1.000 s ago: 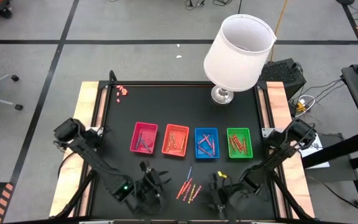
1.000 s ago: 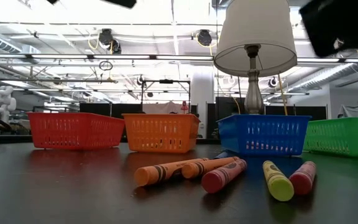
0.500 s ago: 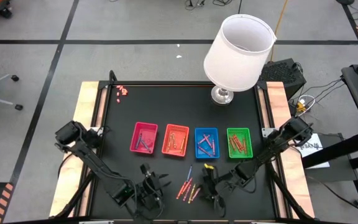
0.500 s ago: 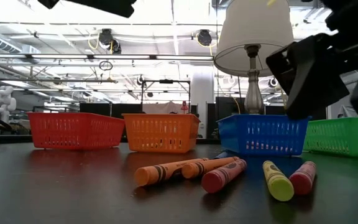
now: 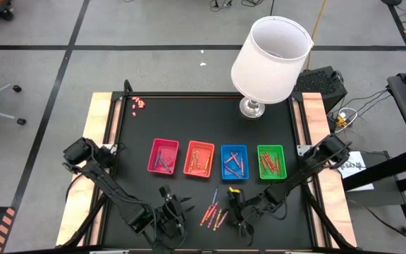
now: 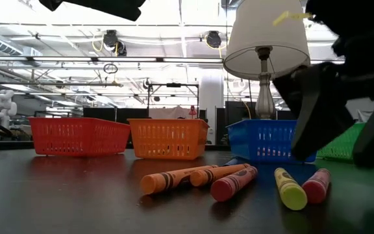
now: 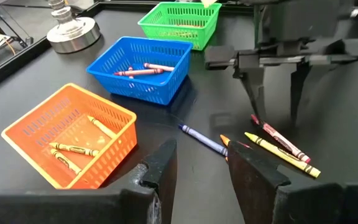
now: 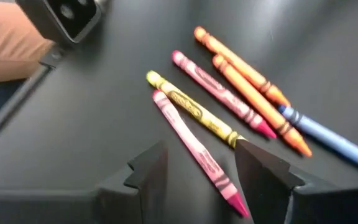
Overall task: Sort crayons
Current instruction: Put the red crayon into the blue bin
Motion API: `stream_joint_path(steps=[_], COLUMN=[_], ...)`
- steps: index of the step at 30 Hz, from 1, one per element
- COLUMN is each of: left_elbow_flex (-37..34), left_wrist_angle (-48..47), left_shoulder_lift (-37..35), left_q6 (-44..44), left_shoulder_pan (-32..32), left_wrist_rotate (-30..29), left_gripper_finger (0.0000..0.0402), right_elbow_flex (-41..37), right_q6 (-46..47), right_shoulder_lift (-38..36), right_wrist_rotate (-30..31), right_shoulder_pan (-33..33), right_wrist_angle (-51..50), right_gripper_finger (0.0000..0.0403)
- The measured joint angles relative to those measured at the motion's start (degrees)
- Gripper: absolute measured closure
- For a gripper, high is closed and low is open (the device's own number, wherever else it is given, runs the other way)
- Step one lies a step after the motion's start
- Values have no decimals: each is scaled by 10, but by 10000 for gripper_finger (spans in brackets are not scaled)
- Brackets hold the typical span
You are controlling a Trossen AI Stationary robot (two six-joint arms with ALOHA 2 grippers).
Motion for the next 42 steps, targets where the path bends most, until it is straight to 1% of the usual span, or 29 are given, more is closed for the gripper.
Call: stream_joint_path(steps=[5,9,12,19,27,32,42], left_elbow_flex=[0,0,0,0,0,0,0], left_wrist_angle=[0,0,0,0,0,0,-3], left_shoulder_lift=[0,0,0,0,0,0,0], left_q6=[0,0,0,0,0,0,1], left_shoulder_pan=[0,0,0,0,0,0,0], left_wrist_rotate=[1,1,2,2,2,2,2], left_gripper_finger=[260,260,260,260,260,260,260], right_elbow_flex=[0,0,0,0,1,2,0], right_q6=[11,8,12,26,24,27,30], right_shoulder_lift=[9,9,9,9,8,7,-9], right_wrist_rotate=[-1,-17,-16,-16,-16,-35,-63], right_shoulder_pan=[-3,-3,-3,-3,-3,-4,0], right_wrist_angle=[-5,-8,-24,-47,-66,-80,-83], right_gripper_finger=[232,232,237,283,355,394,398])
